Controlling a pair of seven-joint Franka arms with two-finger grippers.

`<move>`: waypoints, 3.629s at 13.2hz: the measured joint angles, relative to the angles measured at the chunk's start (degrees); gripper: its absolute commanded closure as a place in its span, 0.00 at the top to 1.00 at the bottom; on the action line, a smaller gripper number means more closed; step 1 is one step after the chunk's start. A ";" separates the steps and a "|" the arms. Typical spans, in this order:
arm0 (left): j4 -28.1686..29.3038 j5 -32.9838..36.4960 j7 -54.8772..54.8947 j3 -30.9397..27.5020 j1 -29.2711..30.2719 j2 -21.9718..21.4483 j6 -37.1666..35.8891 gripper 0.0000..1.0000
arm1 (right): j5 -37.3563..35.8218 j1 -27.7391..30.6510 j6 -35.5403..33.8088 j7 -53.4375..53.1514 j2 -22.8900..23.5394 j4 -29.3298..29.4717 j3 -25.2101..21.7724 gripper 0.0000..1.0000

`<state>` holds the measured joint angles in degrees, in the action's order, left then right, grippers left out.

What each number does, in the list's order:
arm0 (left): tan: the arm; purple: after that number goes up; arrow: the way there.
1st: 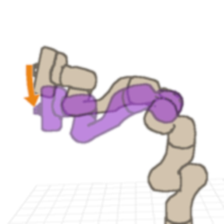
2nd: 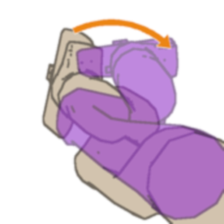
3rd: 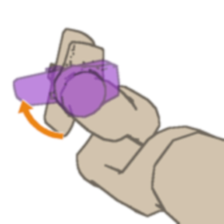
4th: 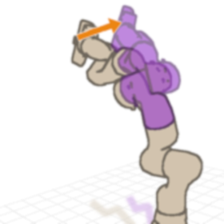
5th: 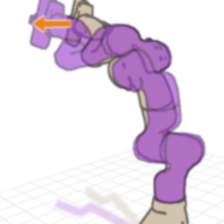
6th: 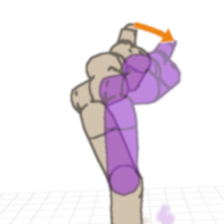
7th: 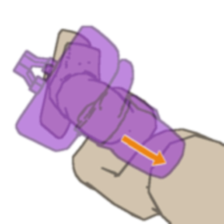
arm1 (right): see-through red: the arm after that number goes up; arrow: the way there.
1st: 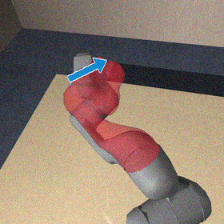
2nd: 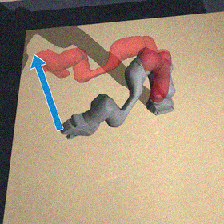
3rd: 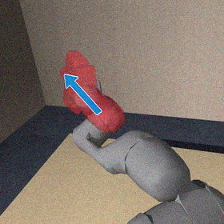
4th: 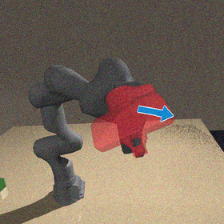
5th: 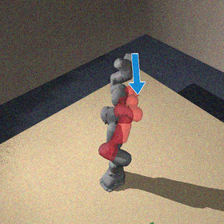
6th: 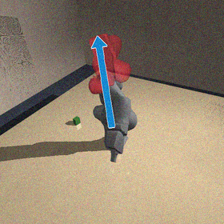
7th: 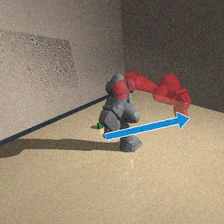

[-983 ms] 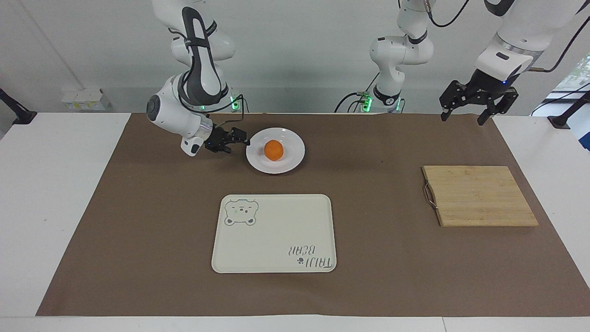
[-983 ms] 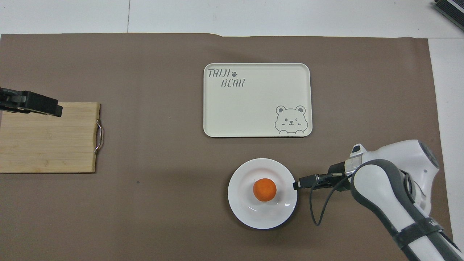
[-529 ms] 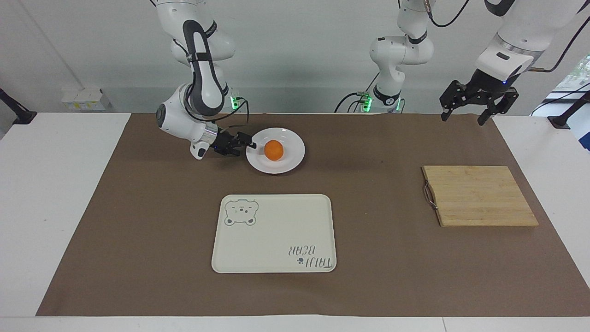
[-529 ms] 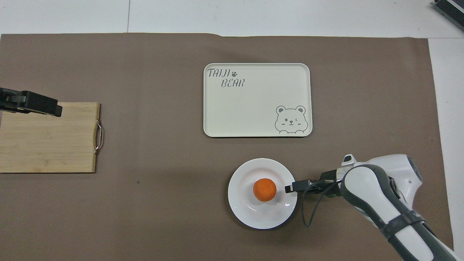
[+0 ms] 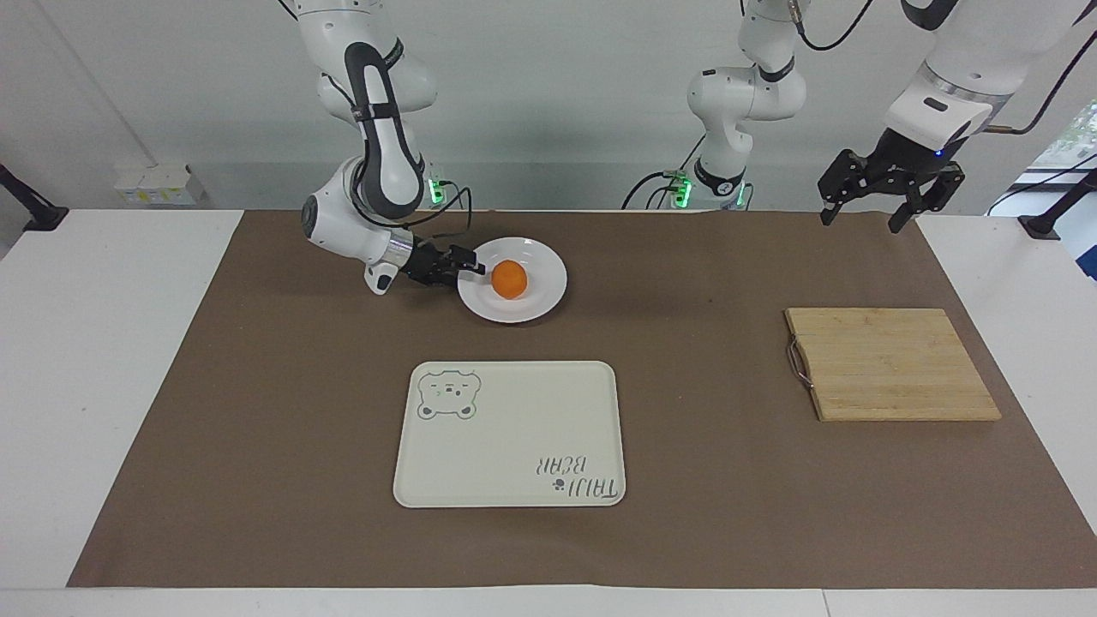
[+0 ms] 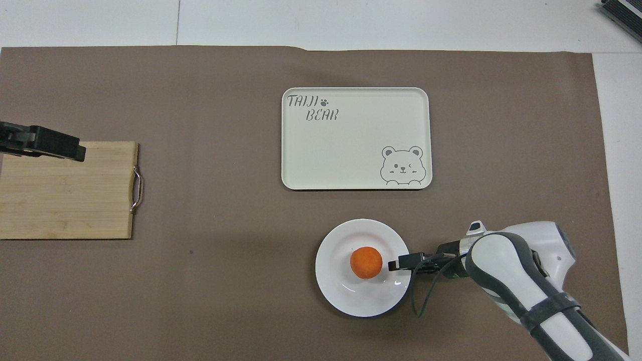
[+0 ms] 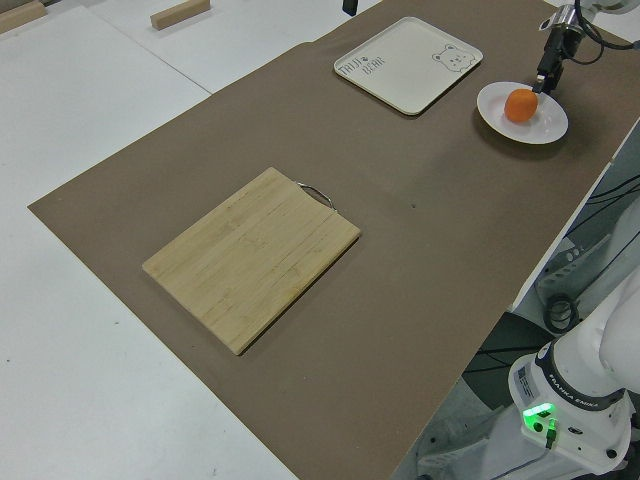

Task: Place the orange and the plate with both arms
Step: 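Slide the plate with the right gripper onto the bear tray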

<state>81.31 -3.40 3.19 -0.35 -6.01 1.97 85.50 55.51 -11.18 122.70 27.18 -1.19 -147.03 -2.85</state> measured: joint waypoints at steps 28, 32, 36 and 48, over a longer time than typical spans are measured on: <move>0.00 0.00 0.00 0.01 0.03 0.00 0.00 1.00 | 12.41 3.37 -1.43 11.77 7.96 15.77 -0.31 0.00; 0.00 0.00 0.00 0.01 0.03 0.00 0.00 1.00 | 12.45 4.62 -1.19 6.62 13.23 25.03 -0.67 0.00; 0.00 0.00 0.00 0.01 0.03 0.00 0.00 1.00 | 11.73 6.36 -1.15 -1.03 19.81 37.35 -0.87 0.00; 0.00 0.00 0.00 0.01 0.04 0.00 0.00 1.00 | 11.74 3.87 1.17 -6.19 31.51 48.13 -0.44 0.00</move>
<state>81.31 -3.40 3.19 -0.34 -5.98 1.97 85.50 67.25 -7.31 123.88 20.99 30.33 -98.90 -3.29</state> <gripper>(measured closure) 0.000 0.916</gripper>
